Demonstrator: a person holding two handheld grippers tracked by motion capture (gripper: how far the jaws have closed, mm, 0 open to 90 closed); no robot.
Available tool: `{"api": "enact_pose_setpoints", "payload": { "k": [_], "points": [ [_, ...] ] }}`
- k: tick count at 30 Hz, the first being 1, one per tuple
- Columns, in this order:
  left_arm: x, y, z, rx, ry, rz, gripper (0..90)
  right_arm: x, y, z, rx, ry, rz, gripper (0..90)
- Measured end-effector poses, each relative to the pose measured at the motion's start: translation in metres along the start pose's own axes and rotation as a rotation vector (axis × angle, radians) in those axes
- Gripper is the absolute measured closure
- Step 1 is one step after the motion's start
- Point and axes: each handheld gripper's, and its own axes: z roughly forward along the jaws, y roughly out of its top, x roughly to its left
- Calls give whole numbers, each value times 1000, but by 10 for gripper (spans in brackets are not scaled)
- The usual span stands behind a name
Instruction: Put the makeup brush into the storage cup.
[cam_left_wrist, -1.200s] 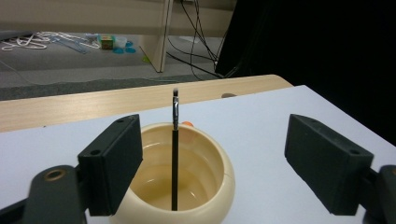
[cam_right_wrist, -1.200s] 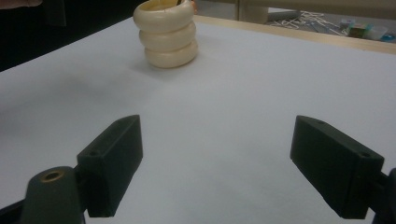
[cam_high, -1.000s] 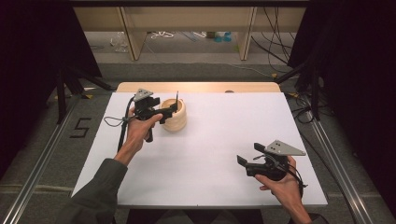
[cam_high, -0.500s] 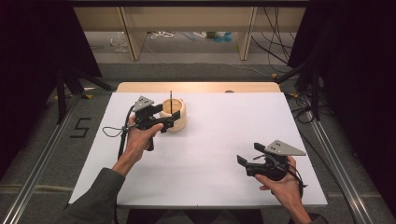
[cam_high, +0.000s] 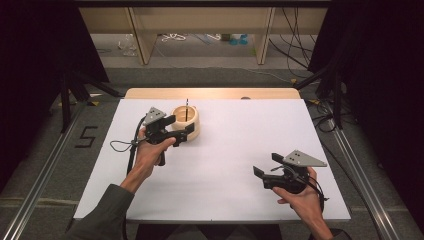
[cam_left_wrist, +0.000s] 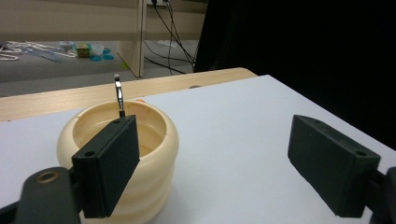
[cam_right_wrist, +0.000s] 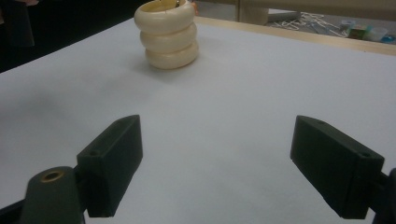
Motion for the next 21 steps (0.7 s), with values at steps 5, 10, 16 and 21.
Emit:
{"api": "enact_pose_setpoints", "payload": {
  "k": [5,10,16,21],
  "points": [
    [-1,-3,0,9,-5,2,164,0,-1,2,-18,10,5,178],
    [-2,-4,-2,9,-5,-3,164,0,0,0,-1,-1,0,178],
    [-5,-6,-6,13,-10,4,164,0,0,1,-19,6,7,177],
    [-6,-9,-9,22,-7,10,164,0,0,1,-24,8,10,176]
  ]
}}
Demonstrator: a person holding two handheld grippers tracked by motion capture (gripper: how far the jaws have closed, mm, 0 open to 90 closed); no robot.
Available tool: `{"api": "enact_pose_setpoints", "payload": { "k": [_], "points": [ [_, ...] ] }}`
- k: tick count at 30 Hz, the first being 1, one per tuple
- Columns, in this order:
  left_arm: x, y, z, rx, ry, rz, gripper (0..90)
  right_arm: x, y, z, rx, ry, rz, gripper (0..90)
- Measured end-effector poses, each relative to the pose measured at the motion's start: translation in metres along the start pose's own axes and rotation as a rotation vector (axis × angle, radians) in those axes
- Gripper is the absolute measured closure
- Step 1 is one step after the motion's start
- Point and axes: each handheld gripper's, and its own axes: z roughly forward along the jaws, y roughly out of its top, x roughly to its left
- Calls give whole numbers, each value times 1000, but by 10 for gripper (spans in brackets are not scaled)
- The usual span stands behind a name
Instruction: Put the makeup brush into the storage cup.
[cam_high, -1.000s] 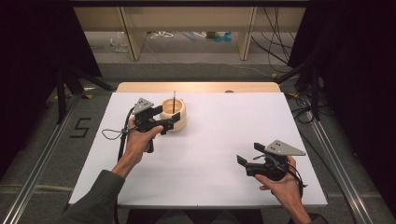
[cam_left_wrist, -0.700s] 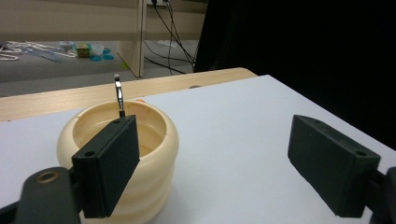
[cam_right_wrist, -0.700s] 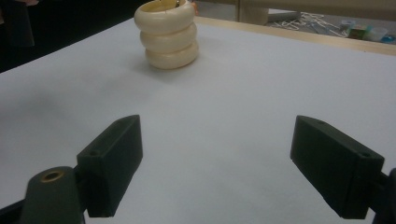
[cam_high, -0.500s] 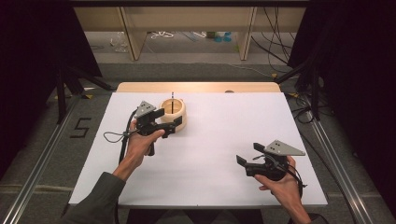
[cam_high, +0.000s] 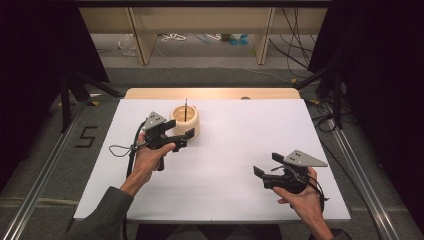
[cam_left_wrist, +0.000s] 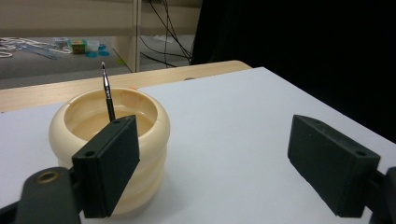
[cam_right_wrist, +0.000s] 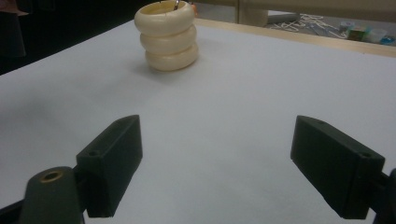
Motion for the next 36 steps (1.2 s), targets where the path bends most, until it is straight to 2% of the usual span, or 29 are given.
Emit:
{"api": "enact_pose_setpoints", "payload": {
  "k": [10,11,13,14,15,22,23,24,25,28,30,31,33,35,36],
  "points": [
    [-4,-6,-8,2,-18,5,163,0,0,-1,-6,0,4,173],
    [-5,-7,-9,3,-17,9,163,-1,0,0,-21,-14,-19,173],
    [-7,-9,-11,2,-10,13,163,-1,0,0,-21,-12,-18,172],
    [-7,-9,-12,7,-7,32,164,-1,0,0,-21,-11,-17,172],
    [-8,-10,-12,8,-9,28,164,0,0,-1,-9,3,-3,172],
    [-11,-16,-20,12,-24,25,163,1,0,-1,-9,0,0,172],
    [-12,-17,-20,8,-19,12,164,1,0,-1,-10,2,1,172],
    [-11,-17,-21,11,-27,31,164,1,0,-1,-11,1,0,172],
    [-12,-18,-22,11,-26,15,164,1,0,-1,-12,2,0,172],
    [-14,-20,-24,14,-34,28,164,2,0,-1,-10,2,0,172],
    [-15,-22,-24,15,-36,16,164,2,0,-1,-11,3,0,172],
    [-16,-22,-25,15,-40,31,164,2,0,-1,-12,3,0,172],
    [-17,-23,-26,19,-42,30,164,1,1,0,-29,-11,-27,172],
    [-18,-25,-28,17,-48,21,164,0,1,0,-31,-12,-24,172],
    [-18,-26,-29,20,-47,29,164,0,1,-1,-26,-8,-23,172]
  ]
}}
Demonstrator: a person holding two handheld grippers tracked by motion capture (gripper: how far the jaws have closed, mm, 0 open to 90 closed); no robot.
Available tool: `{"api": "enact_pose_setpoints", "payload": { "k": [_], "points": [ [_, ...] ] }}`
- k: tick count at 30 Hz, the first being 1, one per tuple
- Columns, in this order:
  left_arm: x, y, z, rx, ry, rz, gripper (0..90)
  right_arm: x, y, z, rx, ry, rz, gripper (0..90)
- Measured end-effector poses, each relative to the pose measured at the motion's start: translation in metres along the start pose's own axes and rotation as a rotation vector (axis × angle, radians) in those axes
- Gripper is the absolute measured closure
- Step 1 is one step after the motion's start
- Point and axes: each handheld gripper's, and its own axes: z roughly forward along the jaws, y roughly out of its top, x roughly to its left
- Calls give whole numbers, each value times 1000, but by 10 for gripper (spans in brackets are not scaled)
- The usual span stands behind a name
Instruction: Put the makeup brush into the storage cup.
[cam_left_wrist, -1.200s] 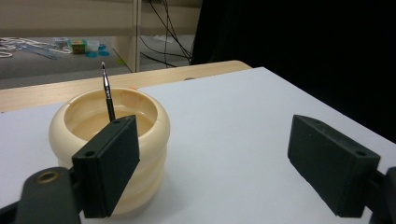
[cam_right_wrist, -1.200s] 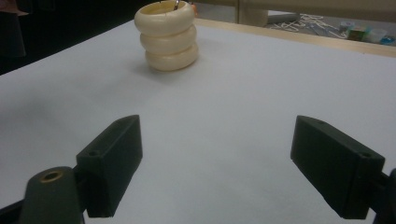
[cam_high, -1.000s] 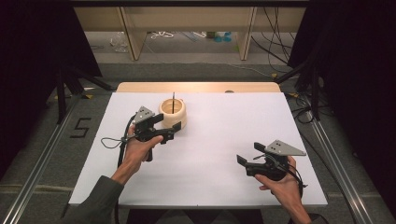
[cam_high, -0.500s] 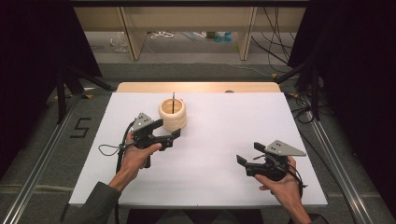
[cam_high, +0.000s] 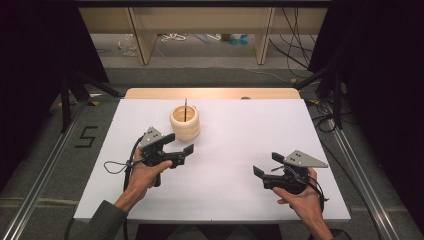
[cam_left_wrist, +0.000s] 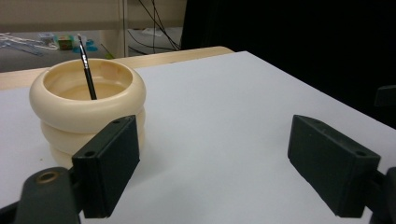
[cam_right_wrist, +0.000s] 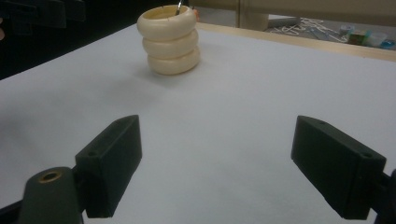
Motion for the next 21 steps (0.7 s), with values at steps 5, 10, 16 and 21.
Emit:
{"api": "enact_pose_setpoints", "payload": {
  "k": [5,10,16,21],
  "points": [
    [0,-3,-4,2,-1,-1,163,0,0,1,-4,0,1,170],
    [-1,-6,-7,0,-7,2,163,0,0,0,-5,-3,0,171],
    [-1,-8,-12,-2,-1,9,163,0,0,0,10,-6,-2,171],
    [-3,-12,-15,-3,-1,-2,163,1,0,-1,7,1,3,171]
  ]
}}
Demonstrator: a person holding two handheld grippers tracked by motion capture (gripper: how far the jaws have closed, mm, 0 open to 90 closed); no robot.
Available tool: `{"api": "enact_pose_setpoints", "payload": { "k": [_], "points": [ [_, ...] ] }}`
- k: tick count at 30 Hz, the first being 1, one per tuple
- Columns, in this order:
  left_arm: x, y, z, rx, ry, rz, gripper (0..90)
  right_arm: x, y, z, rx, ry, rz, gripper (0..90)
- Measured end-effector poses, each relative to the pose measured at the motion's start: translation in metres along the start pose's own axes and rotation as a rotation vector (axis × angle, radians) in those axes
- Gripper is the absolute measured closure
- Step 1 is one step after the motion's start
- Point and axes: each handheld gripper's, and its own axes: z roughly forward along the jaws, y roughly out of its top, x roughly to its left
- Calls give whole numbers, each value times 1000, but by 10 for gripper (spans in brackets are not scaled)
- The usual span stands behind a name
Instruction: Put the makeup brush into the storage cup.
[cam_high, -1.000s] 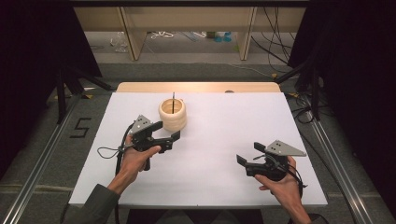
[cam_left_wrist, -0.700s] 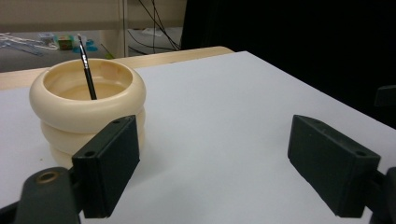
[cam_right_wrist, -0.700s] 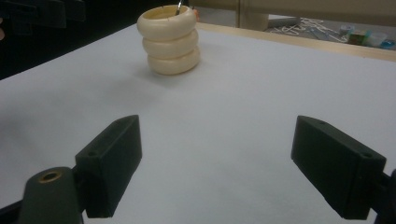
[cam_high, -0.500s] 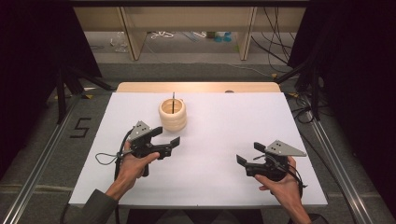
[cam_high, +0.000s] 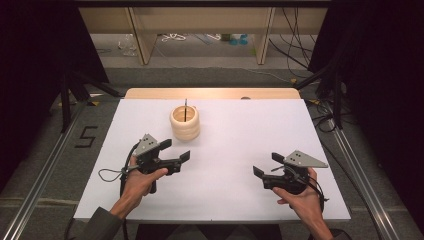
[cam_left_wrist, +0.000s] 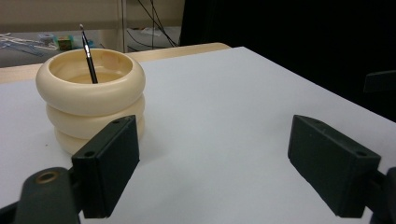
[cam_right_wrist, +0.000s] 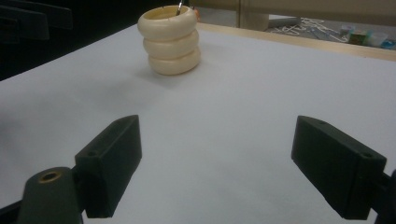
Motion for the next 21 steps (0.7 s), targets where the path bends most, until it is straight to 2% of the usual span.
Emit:
{"api": "enact_pose_setpoints", "payload": {
  "k": [1,6,7,8,9,10,12,15,16,18,21],
  "points": [
    [1,0,-1,8,3,23,163,0,0,0,2,2,1,171],
    [-1,-3,-5,7,9,18,163,0,0,0,-6,6,6,170],
    [0,-3,-5,6,3,39,163,0,0,-1,4,4,6,170],
    [-2,-4,-6,3,0,21,162,0,0,0,-1,6,7,170],
    [-2,-5,-7,4,3,22,161,0,0,-1,4,5,8,170],
    [-2,-6,-8,5,-2,35,161,0,0,0,-5,3,3,171],
    [-3,-7,-10,3,0,34,161,2,0,-1,12,11,19,171],
    [-4,-8,-14,3,2,50,161,2,0,-2,19,8,17,171],
    [-6,-9,-15,-3,6,37,161,2,0,-2,19,8,17,171],
    [-6,-10,-17,-2,2,64,161,2,0,-2,21,5,16,170],
    [-7,-12,-20,-2,3,64,160,2,0,-3,19,8,17,171]
  ]
}}
